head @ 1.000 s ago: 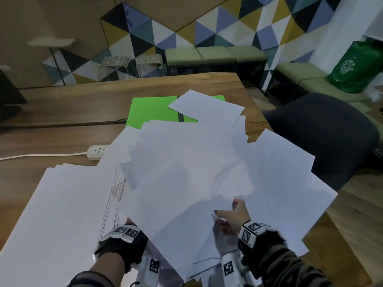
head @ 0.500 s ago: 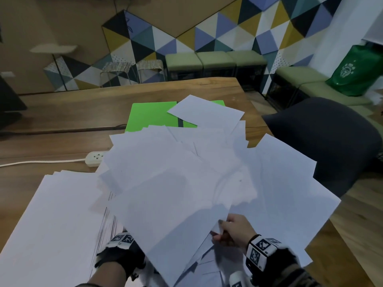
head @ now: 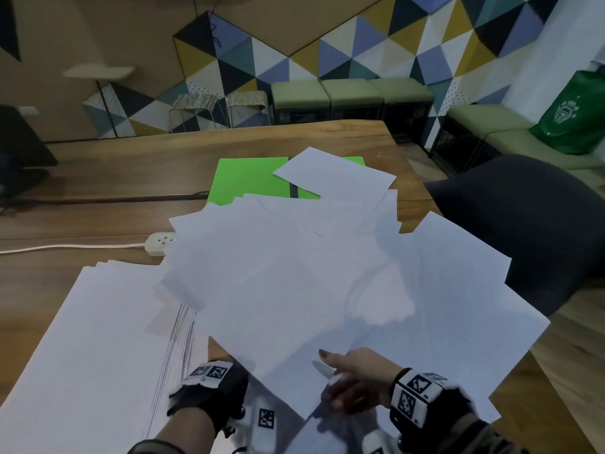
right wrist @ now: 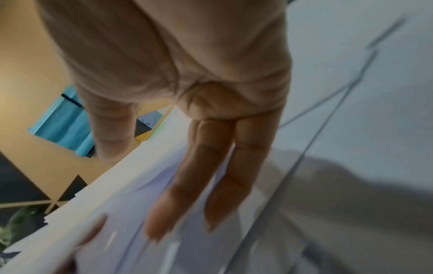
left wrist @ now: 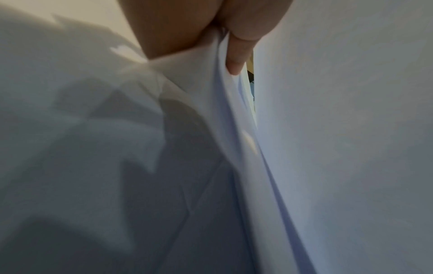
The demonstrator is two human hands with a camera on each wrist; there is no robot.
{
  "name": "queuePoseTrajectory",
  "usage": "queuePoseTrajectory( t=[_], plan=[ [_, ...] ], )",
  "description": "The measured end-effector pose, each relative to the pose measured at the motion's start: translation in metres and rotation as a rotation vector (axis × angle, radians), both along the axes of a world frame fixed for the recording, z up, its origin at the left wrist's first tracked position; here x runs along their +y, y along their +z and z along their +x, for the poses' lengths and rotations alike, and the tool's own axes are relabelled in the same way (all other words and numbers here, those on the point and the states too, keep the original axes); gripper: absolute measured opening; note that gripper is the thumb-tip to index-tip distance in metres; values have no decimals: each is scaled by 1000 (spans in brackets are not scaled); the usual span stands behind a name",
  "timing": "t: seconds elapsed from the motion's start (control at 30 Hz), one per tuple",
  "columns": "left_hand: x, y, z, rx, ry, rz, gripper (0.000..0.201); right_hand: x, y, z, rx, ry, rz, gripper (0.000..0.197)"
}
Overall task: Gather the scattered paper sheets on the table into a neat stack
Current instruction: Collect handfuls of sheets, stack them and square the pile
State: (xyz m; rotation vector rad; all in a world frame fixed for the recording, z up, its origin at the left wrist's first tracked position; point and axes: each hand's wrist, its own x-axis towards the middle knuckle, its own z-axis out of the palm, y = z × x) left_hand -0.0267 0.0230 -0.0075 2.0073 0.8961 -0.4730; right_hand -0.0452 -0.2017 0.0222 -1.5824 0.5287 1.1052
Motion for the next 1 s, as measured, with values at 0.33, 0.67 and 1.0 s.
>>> queuePoseTrajectory(
  t=[0.33,0.67,1.0],
  plan=[
    [10,-14,17,-268,258,-320,28,-29,0,2,-295,-100,-243,27],
    [28,-17,14,-200,157,-341,21,-84,10,27,-572,543,-855,15],
    [33,-16,11,-156,26,-356,37,-83,0,95,-628,558,-1030,26]
  ],
)
